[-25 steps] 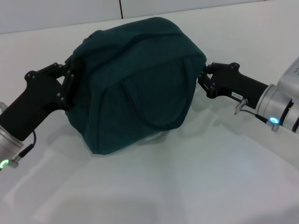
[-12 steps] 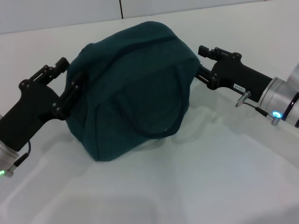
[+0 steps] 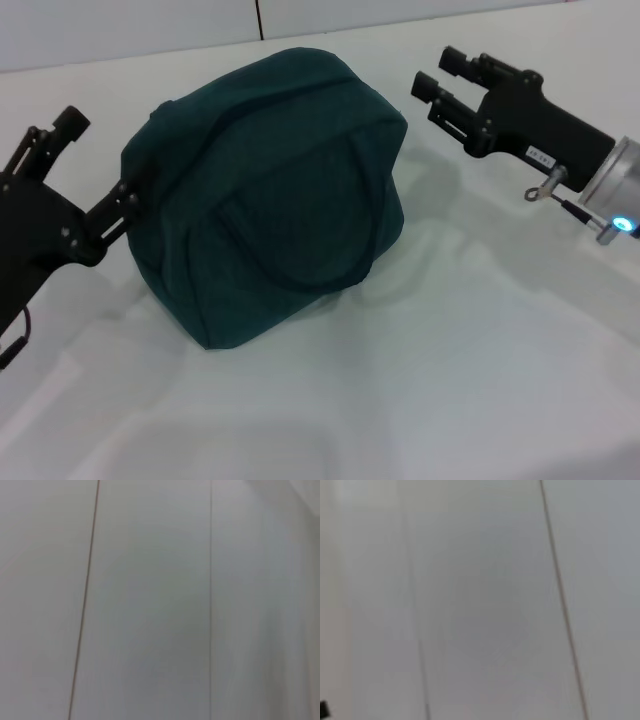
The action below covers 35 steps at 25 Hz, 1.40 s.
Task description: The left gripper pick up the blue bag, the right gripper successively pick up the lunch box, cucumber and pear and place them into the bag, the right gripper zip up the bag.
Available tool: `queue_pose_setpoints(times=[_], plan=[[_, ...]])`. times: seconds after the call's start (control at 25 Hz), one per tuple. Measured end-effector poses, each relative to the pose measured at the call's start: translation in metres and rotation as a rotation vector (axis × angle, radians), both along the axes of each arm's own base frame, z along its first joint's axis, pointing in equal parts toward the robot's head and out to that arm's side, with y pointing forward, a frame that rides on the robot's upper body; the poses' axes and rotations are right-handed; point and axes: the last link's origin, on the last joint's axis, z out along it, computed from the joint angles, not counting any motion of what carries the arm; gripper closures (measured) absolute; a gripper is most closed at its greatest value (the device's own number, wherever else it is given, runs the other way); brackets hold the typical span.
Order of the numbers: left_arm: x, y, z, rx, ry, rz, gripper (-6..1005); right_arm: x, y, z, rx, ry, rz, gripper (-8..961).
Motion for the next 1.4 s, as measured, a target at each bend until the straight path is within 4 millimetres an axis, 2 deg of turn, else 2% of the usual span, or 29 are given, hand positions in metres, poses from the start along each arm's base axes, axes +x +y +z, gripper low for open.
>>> queue_pose_setpoints(times=[0.04, 0.48, 0.88, 1.4], plan=[[0.002, -0.001, 0.001, -0.001, -0.006, -0.014, 192, -0.003, -0.002, 0.001, -0.003, 0.007, 0.025, 482], [0.014, 0.0, -0.003, -0.083, 0.019, -0.105, 116, -0.036, -0.01, -0.004, -0.113, -0.013, 0.241, 483], [0.026, 0.011, -0.007, -0.186, 0.05, -0.157, 116, -0.042, -0.009, -0.001, -0.128, 0.004, 0.267, 484], [0.028, 0.003, -0.012, -0.229, 0.067, -0.191, 117, -0.039, -0.014, 0.002, -0.183, 0.022, 0.273, 484]])
